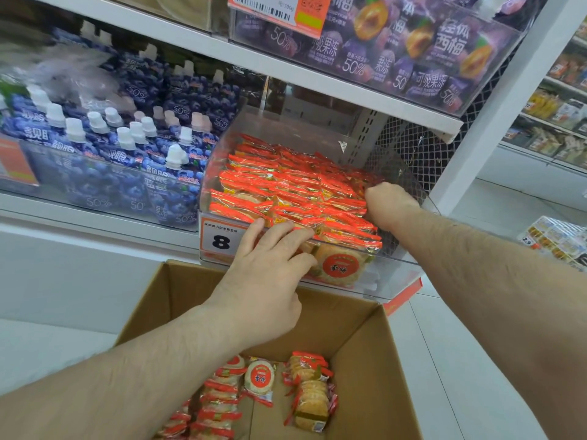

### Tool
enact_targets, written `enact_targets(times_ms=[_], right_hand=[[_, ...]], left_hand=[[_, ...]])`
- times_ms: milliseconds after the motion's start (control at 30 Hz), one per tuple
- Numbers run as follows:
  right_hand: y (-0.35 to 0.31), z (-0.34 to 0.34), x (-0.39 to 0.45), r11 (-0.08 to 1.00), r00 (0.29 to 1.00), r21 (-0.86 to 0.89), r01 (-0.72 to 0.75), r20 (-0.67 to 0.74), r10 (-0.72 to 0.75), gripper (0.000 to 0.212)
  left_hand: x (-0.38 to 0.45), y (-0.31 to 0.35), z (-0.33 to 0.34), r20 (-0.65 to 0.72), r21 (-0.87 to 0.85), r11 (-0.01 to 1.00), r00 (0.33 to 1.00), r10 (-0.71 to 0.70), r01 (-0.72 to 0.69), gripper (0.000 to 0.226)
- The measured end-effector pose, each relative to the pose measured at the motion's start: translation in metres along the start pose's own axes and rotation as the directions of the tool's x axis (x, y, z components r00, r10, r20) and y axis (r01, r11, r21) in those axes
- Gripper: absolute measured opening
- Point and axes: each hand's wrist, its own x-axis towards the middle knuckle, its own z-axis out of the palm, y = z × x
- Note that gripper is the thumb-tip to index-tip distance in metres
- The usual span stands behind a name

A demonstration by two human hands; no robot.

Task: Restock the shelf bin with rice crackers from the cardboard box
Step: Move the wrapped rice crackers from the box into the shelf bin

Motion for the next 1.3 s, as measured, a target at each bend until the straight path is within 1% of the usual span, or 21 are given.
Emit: enact_targets(times_ms=[100,200,233,300,333,367,433,467,500,533,600,633,700,767,800,833,900,933,1000,1100,1300], right_hand=[[0.002,-0.009,-0.005,0.999,0.997,-0.011,0.047,0.068,-0.047,0.025],[0.005,-0.021,-0.012,1.000,0.998,0.012,0.014,0.053,-0.015,0.022],[0.006,-0.025,-0.015,0.999,1.000,0.041,-0.007,0.015,0.007,0.019],[0.005,-0.031,-0.024,0.990,0.981,0.141,-0.021,-0.188,0.048,0.013],[0.002,-0.032,-0.033,0.976,0.935,0.215,0.022,-0.349,0.056,0.014],[-0.004,-0.034,-0.044,0.950,0.847,0.288,0.119,-0.529,0.055,0.019],[-0.021,-0.038,-0.077,0.858,0.565,0.314,0.408,-0.825,0.033,0.023],[-0.031,-0.039,-0.097,0.793,0.434,0.273,0.544,-0.901,0.013,0.021],[-0.043,-0.038,-0.117,0.731,0.349,0.235,0.641,-0.937,-0.004,0.020],[-0.056,-0.032,-0.134,0.678,0.320,0.226,0.700,-0.947,-0.014,0.019],[-0.081,-0.005,-0.158,0.607,0.365,0.269,0.748,-0.930,-0.038,0.017],[-0.092,0.018,-0.164,0.598,0.422,0.304,0.742,-0.905,-0.063,0.016],[-0.111,0.070,-0.170,0.627,0.605,0.390,0.674,-0.779,-0.165,0.013],[-0.123,0.120,-0.168,0.697,0.812,0.471,0.540,-0.508,-0.287,0.015],[-0.126,0.142,-0.168,0.745,0.890,0.491,0.452,-0.309,-0.336,0.017],[-0.128,0.162,-0.170,0.793,0.924,0.485,0.368,-0.097,-0.369,0.018],[-0.132,0.196,-0.179,0.857,0.893,0.457,0.236,0.246,-0.377,0.023],[-0.136,0.212,-0.184,0.876,0.859,0.442,0.195,0.354,-0.370,0.031],[-0.145,0.238,-0.191,0.890,0.808,0.426,0.164,0.459,-0.369,0.050],[-0.163,0.271,-0.193,0.903,0.791,0.405,0.142,0.502,-0.350,0.063],[-0.175,0.294,-0.200,0.912,0.829,0.392,0.119,0.466,-0.309,0.036]], left_hand=[[0.001,-0.001,0.001,0.025,-0.010,1.000,1.000,0.006,-0.005,0.041],[0.002,0.002,-0.002,0.007,-0.048,0.999,1.000,-0.004,0.004,0.039],[0.002,0.003,-0.003,-0.009,-0.072,0.997,1.000,-0.015,0.014,0.039],[0.000,0.005,-0.005,-0.045,-0.128,0.992,0.999,-0.004,-0.001,0.037],[-0.003,0.005,-0.004,-0.064,-0.138,0.990,0.997,0.034,-0.043,0.036],[-0.005,0.006,-0.003,-0.095,-0.126,0.986,0.991,0.094,-0.106,0.034],[-0.011,0.006,0.004,-0.108,-0.073,0.973,0.971,0.211,-0.220,0.031],[-0.015,0.007,0.006,-0.046,-0.056,0.967,0.969,0.245,-0.247,0.030],[-0.018,0.009,0.009,0.065,-0.058,0.967,0.965,0.254,-0.250,0.031],[-0.022,0.010,0.012,0.223,-0.066,0.974,0.949,0.224,-0.215,0.034],[-0.029,0.009,0.018,0.543,-0.021,0.990,0.830,0.126,-0.136,0.035],[-0.032,0.008,0.023,0.653,0.013,0.991,0.752,0.093,-0.134,0.031],[-0.040,0.006,0.030,0.779,0.016,0.994,0.624,0.057,-0.111,0.029],[-0.045,0.003,0.035,0.826,-0.006,0.999,0.563,0.034,-0.052,0.034],[-0.047,0.002,0.037,0.835,-0.017,1.000,0.550,0.027,-0.023,0.035],[-0.047,0.001,0.039,0.835,-0.026,1.000,0.550,0.020,0.003,0.035],[-0.048,-0.001,0.043,0.834,-0.035,0.998,0.551,0.005,0.043,0.035],[-0.049,-0.002,0.046,0.838,-0.038,0.998,0.545,0.000,0.058,0.036],[-0.051,-0.004,0.052,0.847,-0.046,0.994,0.531,-0.012,0.095,0.036],[-0.056,-0.007,0.057,0.858,-0.042,0.991,0.513,-0.030,0.128,0.036],[-0.062,-0.022,0.059,0.849,-0.028,0.985,0.524,-0.067,0.172,0.035]])
